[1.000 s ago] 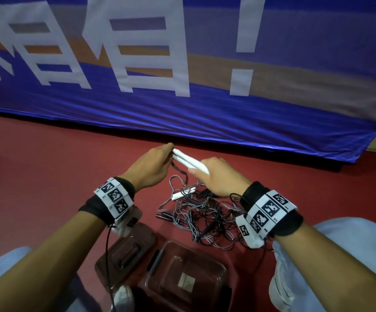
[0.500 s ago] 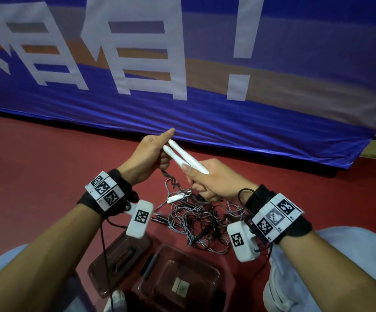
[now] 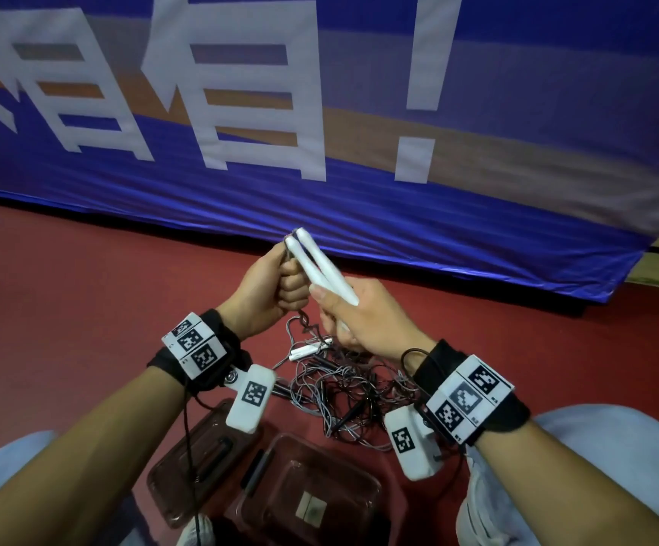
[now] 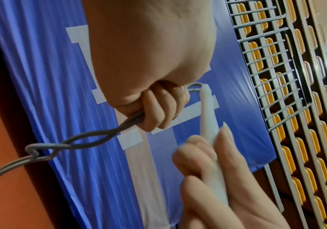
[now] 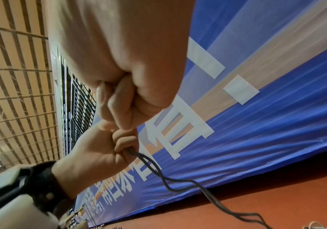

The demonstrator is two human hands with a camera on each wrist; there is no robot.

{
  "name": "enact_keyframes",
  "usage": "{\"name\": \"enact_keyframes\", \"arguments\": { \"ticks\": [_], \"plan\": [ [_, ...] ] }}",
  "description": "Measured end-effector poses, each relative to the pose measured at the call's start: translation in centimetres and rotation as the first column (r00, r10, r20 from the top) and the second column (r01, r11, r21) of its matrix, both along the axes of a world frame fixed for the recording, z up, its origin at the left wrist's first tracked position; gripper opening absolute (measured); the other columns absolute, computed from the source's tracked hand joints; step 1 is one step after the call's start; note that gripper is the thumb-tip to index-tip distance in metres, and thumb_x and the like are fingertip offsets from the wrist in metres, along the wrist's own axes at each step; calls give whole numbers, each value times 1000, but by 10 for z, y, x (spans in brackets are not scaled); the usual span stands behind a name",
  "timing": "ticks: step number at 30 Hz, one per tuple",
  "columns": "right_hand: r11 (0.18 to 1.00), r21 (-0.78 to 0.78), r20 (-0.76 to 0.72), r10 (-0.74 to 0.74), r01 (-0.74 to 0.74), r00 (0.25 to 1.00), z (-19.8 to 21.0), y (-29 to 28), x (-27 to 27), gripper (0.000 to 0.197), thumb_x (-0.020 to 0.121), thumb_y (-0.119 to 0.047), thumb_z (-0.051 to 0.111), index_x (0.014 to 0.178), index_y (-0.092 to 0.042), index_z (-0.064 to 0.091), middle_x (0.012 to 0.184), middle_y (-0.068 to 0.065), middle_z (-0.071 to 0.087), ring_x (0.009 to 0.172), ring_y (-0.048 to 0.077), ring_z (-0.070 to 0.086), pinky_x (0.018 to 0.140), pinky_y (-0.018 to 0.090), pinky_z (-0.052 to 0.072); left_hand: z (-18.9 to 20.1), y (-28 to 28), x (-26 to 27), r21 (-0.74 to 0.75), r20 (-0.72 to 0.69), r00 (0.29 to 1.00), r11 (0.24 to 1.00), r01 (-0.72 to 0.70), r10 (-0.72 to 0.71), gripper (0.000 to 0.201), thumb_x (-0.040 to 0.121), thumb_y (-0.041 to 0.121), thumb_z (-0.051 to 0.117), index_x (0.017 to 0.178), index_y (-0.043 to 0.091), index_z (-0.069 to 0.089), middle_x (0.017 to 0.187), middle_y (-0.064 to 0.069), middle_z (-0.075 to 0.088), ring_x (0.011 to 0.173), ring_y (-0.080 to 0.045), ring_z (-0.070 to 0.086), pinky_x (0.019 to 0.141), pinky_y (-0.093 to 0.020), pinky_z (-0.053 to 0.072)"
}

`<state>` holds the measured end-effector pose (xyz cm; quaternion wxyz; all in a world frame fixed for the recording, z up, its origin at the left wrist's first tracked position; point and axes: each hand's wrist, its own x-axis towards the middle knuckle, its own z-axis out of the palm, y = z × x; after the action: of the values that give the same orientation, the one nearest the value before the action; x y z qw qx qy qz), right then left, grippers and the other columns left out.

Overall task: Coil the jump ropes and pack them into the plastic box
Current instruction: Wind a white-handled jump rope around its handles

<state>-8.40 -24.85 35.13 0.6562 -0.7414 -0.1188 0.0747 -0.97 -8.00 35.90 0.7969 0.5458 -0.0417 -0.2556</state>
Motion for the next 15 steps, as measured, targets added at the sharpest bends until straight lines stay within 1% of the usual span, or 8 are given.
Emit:
{"name": "enact_keyframes", "arguments": {
  "ticks": [4, 7, 8, 10, 11, 12, 14, 15],
  "plan": [
    [990, 10, 74, -140, 140, 987, -4, 2, 3, 34, 102, -40, 61, 90, -8, 60, 50, 4, 51, 37, 13, 40, 41, 24, 32, -3, -5, 5, 105, 144, 989, 995, -2, -13, 49, 106, 39, 27, 61, 23, 16, 48, 3, 9, 41, -11, 6, 40, -20, 8],
    [974, 57, 107, -224, 219, 969, -7, 5, 4, 28, 101, -41, 61, 94, -14, 61, 53, 3, 54, 40, 14, 44, 42, 25, 35, -3, -10, 5, 241, 213, 977, 969, -44, -9, 42, 99, 29, 28, 58, 21, 21, 45, 3, 15, 41, -11, 11, 42, -18, 15],
    [967, 102, 101, -244, 234, 964, -6, 5, 5, 31, 101, -41, 61, 94, -11, 61, 53, 4, 54, 41, 16, 44, 43, 26, 35, -4, -13, 3, 290, 217, 976, 956, -53, -12, 40, 97, 28, 27, 57, 22, 23, 46, 1, 17, 42, -12, 13, 43, -19, 16],
    [939, 235, 58, -269, 249, 961, -4, 4, 10, 40, 102, -40, 60, 94, 0, 59, 54, 9, 50, 41, 18, 39, 42, 27, 31, -12, -19, -3, 411, 220, 975, 910, -56, -39, 42, 96, 30, 25, 55, 22, 27, 47, -2, 22, 43, -14, 18, 46, -23, 17],
    [926, 291, 43, -263, 240, 964, -2, 3, 11, 41, 103, -39, 59, 94, 1, 58, 55, 14, 48, 40, 18, 36, 41, 26, 29, -16, -24, -9, 460, 212, 975, 887, -46, -59, 45, 98, 33, 23, 54, 23, 29, 47, -2, 24, 42, -15, 20, 47, -25, 17],
    [920, 326, 40, -243, 217, 969, 0, 1, 12, 38, 104, -38, 57, 95, -1, 61, 59, 21, 49, 39, 17, 34, 40, 25, 28, -20, -29, -14, 484, 196, 978, 874, -38, -66, 49, 99, 36, 20, 53, 24, 30, 47, -2, 26, 42, -15, 22, 47, -24, 18],
    [921, 365, 55, -165, 134, 985, 3, 2, 11, 31, 105, -39, 54, 91, -17, 72, 73, 42, 51, 39, 17, 31, 39, 25, 27, -26, -39, -26, 485, 161, 986, 874, -40, -44, 53, 104, 43, 16, 56, 23, 31, 47, 0, 27, 42, -13, 22, 46, -23, 18],
    [920, 379, 52, -134, 104, 990, 3, 2, 9, 31, 105, -39, 53, 87, -23, 73, 75, 46, 49, 39, 16, 30, 39, 25, 27, -27, -43, -31, 485, 157, 987, 873, -44, -37, 56, 105, 47, 14, 58, 22, 32, 48, 0, 27, 42, -13, 23, 46, -23, 18]
  ]
}}
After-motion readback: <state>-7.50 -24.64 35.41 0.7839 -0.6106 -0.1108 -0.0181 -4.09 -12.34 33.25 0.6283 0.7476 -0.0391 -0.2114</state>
